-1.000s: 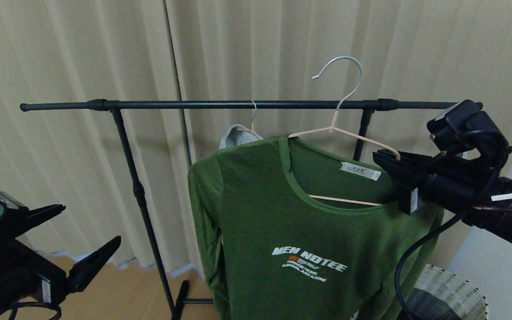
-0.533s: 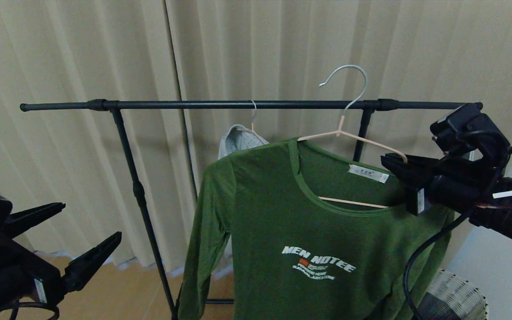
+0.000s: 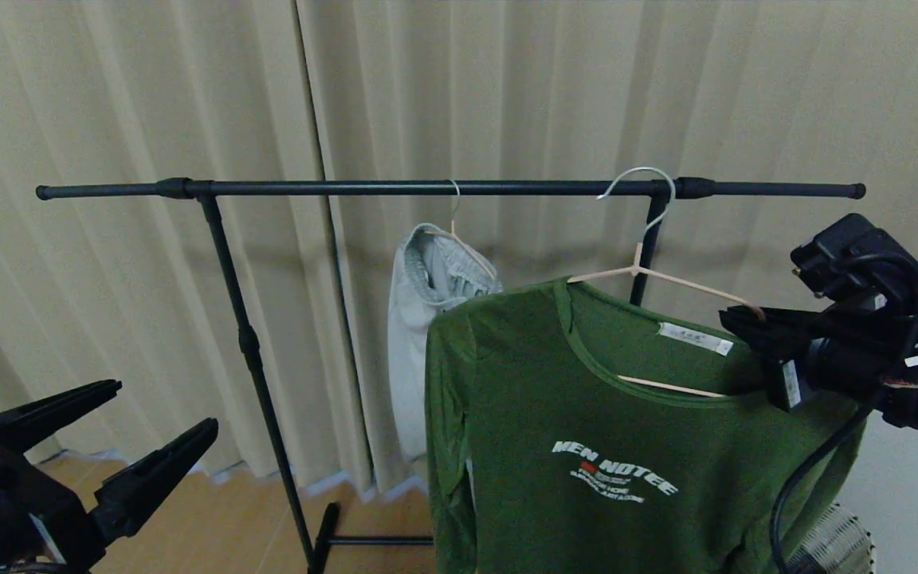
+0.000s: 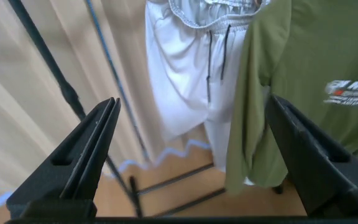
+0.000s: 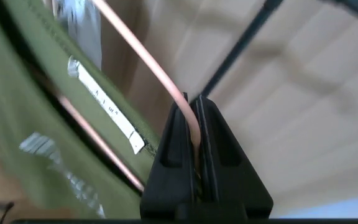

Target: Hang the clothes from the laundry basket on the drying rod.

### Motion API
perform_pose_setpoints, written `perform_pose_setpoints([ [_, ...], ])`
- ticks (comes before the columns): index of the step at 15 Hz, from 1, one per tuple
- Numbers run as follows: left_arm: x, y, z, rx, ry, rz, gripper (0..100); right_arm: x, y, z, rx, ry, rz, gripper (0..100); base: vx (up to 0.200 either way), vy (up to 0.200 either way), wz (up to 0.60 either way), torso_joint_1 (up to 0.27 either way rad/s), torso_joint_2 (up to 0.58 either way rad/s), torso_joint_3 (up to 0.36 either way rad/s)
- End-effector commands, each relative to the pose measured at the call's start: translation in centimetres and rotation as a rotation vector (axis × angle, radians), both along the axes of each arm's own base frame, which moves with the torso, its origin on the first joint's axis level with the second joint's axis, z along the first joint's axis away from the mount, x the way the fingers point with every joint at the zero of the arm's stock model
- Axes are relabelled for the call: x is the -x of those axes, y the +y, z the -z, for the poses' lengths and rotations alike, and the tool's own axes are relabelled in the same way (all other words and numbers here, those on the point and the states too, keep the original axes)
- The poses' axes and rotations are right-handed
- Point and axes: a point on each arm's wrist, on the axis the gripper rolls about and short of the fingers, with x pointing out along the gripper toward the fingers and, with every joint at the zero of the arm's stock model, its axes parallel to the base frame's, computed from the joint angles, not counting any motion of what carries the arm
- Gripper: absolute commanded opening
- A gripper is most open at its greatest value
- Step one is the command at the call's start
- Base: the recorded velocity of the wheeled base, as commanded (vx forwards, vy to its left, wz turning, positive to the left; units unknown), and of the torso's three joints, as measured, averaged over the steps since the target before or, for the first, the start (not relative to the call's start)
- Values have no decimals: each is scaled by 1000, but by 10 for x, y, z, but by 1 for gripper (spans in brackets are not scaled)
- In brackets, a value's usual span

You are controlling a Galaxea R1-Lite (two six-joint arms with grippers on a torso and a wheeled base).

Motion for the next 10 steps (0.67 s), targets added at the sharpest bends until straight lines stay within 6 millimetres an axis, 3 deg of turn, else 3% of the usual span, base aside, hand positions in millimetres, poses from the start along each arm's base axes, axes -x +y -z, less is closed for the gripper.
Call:
perform_pose_setpoints([
  [1, 14, 6, 9, 18, -3, -7, 100, 14, -16, -10, 11, -7, 66, 0, 0, 0, 0, 0, 0, 0],
  [10, 15, 12, 10, 10, -14, -59, 100, 23, -59, -1, 91, 31, 252, 0, 0, 0, 0, 0, 0, 0],
])
